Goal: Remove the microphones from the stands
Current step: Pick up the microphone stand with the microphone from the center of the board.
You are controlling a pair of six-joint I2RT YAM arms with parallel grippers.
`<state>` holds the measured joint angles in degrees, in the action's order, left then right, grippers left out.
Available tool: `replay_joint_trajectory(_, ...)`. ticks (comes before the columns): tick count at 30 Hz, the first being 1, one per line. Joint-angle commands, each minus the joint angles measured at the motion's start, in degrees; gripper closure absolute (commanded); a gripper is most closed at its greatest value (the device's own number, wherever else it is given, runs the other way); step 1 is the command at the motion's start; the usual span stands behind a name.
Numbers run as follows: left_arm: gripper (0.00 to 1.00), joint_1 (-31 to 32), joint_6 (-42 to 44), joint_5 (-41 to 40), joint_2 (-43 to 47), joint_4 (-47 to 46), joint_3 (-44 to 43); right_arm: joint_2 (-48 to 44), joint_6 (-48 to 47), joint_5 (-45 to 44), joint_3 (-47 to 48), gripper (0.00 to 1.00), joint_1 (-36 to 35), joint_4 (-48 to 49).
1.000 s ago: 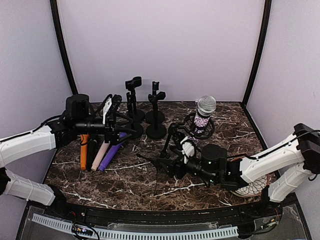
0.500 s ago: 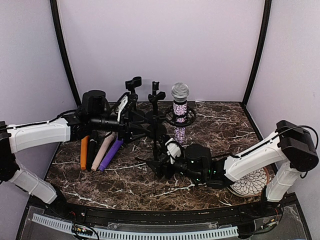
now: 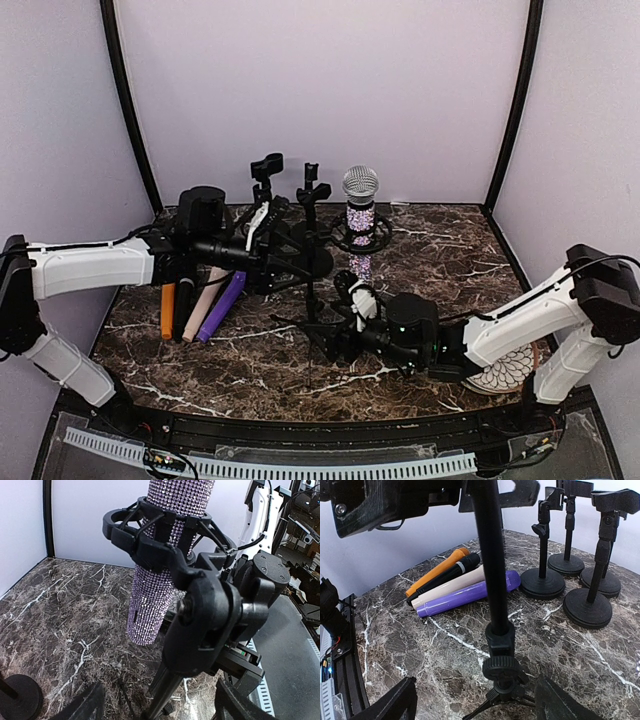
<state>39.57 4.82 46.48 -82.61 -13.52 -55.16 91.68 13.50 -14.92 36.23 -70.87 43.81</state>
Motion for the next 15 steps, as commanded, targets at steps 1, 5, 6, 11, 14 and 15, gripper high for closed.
replay_joint_trajectory(1, 0.22, 0.82, 0.05, 1.44, -0.46, -0.73, -2.00, -3.65, 3.70, -1.67, -2.91, 0.19, -0.92, 3.38)
replay_joint_trajectory(5, 0.26, 1.57, 0.28, -0.09, -1.34, -0.80, -2.85, -6.36, 6.76, -3.33, -5.55, 0.21, -1.15, 3.59)
replay_joint_trajectory(6, 0.32, 1.72, 0.19, -0.28, -1.55, -0.87, -3.05, -7.22, 7.89, -3.73, -6.16, 0.22, -1.13, 3.56)
replay_joint_trajectory(11, 0.59, 2.26, -0.87, -0.72, -1.46, -1.90, -2.14, -12.10, 15.82, -5.68, -8.83, 0.31, -1.15, 3.72)
replay_joint_trajectory(14, 0.73, 2.59, -1.14, -1.64, -0.71, -2.75, -1.45, -14.23, 19.66, -7.21, -10.17, 0.32, -1.09, 3.57)
replay_joint_trajectory(15, 0.78, 2.72, -1.26, -2.20, -0.49, -3.14, -1.03, -14.85, 20.51, -7.81, -10.47, 0.33, -1.04, 3.50)
